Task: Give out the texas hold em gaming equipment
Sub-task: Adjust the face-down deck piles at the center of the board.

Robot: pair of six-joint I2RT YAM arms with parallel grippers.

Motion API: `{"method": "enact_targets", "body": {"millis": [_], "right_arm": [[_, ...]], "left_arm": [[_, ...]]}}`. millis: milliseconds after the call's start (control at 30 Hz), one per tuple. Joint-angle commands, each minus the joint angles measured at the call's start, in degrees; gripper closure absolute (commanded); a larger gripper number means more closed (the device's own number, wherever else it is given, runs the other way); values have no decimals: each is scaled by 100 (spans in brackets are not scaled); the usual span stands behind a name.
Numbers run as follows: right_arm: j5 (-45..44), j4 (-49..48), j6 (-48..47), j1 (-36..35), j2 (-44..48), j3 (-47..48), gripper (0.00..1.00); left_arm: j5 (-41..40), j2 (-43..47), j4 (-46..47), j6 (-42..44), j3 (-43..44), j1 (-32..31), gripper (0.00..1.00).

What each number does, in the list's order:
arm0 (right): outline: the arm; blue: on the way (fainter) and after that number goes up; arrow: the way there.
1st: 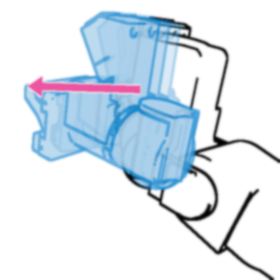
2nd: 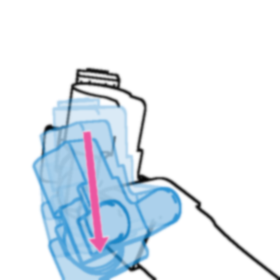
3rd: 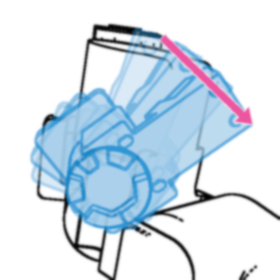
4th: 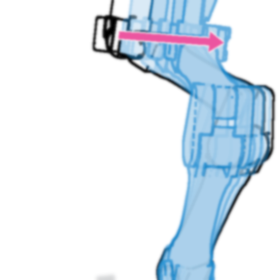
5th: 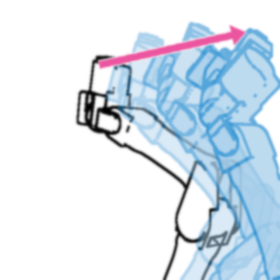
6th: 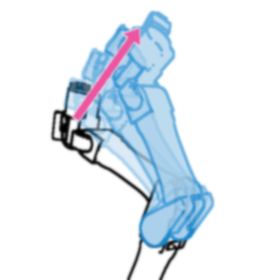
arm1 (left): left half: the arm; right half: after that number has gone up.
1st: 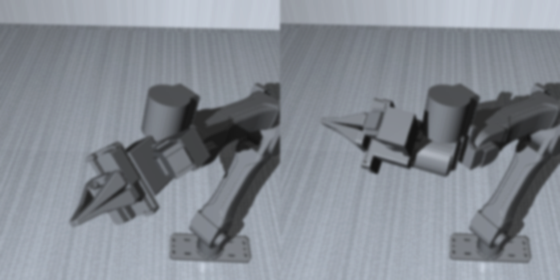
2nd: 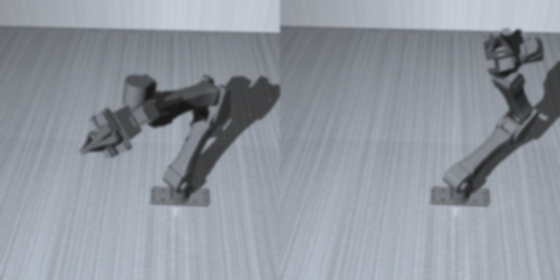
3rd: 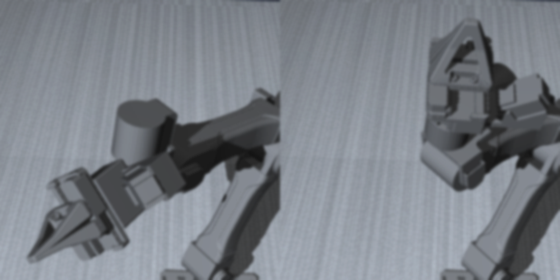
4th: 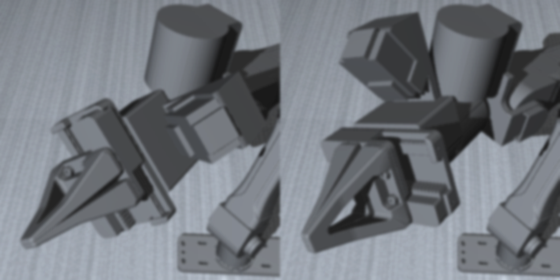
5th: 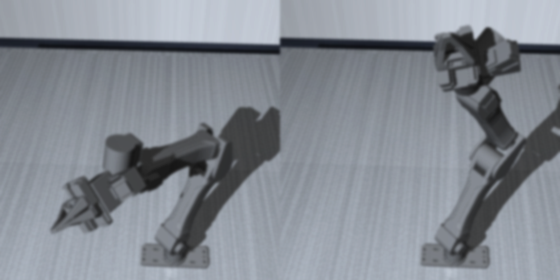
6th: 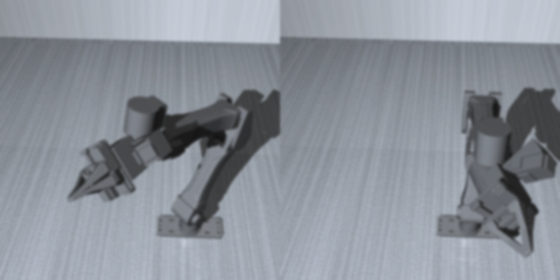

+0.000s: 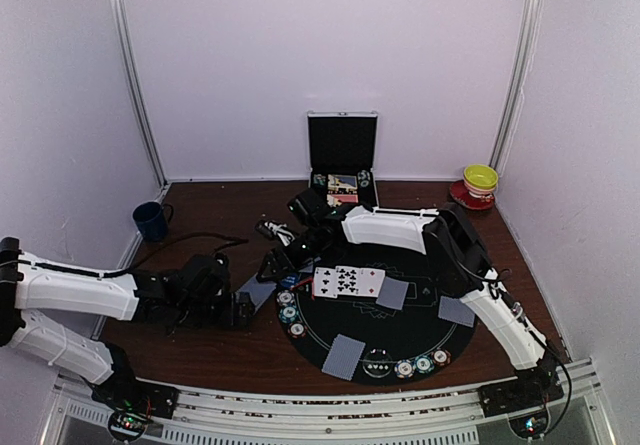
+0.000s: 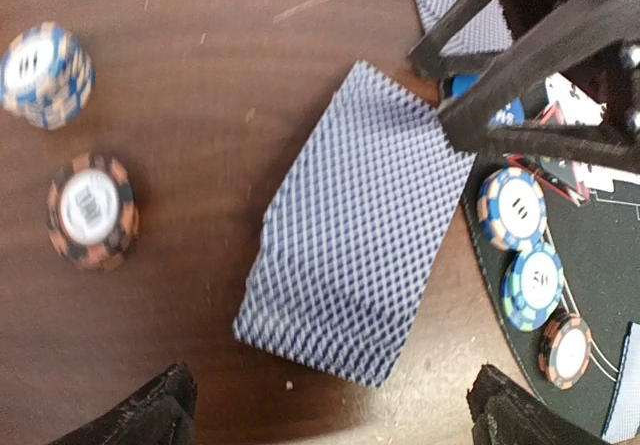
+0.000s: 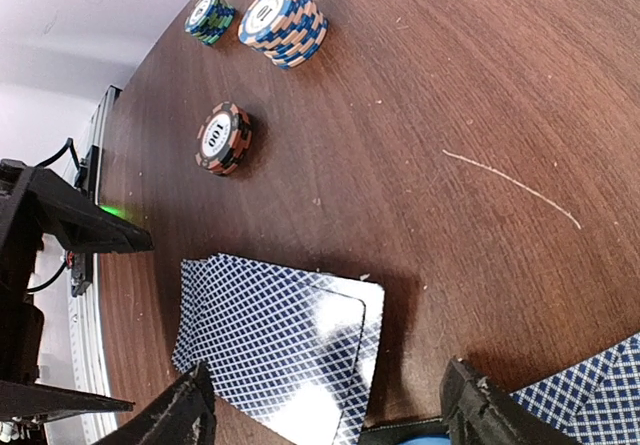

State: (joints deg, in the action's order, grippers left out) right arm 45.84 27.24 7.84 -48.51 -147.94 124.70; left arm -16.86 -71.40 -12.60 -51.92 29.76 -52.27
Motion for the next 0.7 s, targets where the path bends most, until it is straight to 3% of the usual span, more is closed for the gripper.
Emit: {"method": "enact_targets", "body": {"millis": [0, 667], "right_arm": [[-159, 31, -65, -61, -140, 186, 20], [-188, 125, -183, -189, -218, 212, 19]], "left_arm": [[-189, 158, 546, -904, -261, -214, 2], [-144, -444, 1764, -1264, -425, -345, 2]]}}
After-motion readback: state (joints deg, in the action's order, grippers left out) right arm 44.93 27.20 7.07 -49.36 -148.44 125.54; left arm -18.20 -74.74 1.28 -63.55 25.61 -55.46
